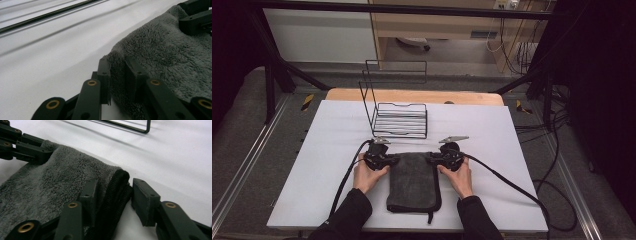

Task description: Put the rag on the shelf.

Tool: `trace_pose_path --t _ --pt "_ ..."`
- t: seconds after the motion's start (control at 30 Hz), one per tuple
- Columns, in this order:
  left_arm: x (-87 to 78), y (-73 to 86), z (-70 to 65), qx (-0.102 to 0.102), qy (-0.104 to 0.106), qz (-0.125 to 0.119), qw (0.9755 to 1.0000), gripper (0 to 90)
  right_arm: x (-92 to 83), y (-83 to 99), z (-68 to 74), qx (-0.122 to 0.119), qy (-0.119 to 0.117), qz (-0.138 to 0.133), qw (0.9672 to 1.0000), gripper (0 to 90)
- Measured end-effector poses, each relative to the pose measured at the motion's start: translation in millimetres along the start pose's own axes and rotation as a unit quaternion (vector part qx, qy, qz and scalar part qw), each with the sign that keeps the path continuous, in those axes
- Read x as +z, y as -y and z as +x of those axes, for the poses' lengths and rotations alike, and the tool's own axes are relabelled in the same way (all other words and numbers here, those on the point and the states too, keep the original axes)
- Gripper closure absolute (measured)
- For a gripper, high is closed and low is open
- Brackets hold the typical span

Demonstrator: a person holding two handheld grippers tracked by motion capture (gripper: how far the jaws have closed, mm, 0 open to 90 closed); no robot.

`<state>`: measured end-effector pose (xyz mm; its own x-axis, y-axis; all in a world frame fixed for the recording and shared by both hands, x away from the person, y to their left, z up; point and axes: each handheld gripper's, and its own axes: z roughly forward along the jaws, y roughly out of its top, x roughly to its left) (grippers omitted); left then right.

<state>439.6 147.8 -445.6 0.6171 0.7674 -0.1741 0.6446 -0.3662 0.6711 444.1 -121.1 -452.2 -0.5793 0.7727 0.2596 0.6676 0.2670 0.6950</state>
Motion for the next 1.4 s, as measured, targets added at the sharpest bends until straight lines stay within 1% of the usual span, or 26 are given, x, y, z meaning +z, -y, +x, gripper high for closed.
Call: trace_pose_path --t 0.2,0.4,0.47,0.5,0.6,0.83,1.0,1.23,1.4 --pt "-0.2 -0.1 -0.6 0.002 -0.002 -0.002 1.0 74.7 0.3 -0.7 -0.7 0.018 -0.017 0.009 0.9996 68.9" --pt "-1.9 -0.4 1.8 -0.016 0.01 -0.002 0.9998 78.3 -1.7 -2.0 -3.5 0.035 -0.032 0.013 0.9988 76.1" --pt "-3.0 -0.6 3.1 -0.021 0.014 -0.003 0.9997 79.2 -3.4 -2.1 -3.6 0.036 -0.034 0.011 0.9987 77.6" --pt "-3.7 -0.6 3.8 -0.025 0.016 -0.005 0.9995 79.4 -4.2 -2.2 -3.4 0.034 -0.033 0.01 0.9988 78.1" --pt "-8.7 -1.2 4.1 -0.026 0.019 -0.015 0.9994 79.9 -8.0 -3.1 -1.9 0.03 -0.035 0.004 0.9989 79.2" --pt "-22.9 -2.1 0.6 -0.014 0.024 -0.039 0.9989 80.0 -22.0 -5.4 5.1 0.022 -0.043 -0.02 0.9986 80.2" --pt "-33.4 -1.8 -3.0 -0.003 0.027 -0.055 0.9981 80.0 -31.3 -4.8 11.3 0.011 -0.046 -0.04 0.9981 80.4" --pt "-47.6 0.7 -9.1 0.006 0.03 -0.079 0.9964 80.0 -44.0 -3.7 19.2 0.001 -0.051 -0.065 0.9966 80.5" --pt "-57.8 2.4 -14.1 0.01 0.027 -0.101 0.9945 80.1 -51.0 -2.7 23.5 -0.009 -0.05 -0.081 0.9954 80.6"
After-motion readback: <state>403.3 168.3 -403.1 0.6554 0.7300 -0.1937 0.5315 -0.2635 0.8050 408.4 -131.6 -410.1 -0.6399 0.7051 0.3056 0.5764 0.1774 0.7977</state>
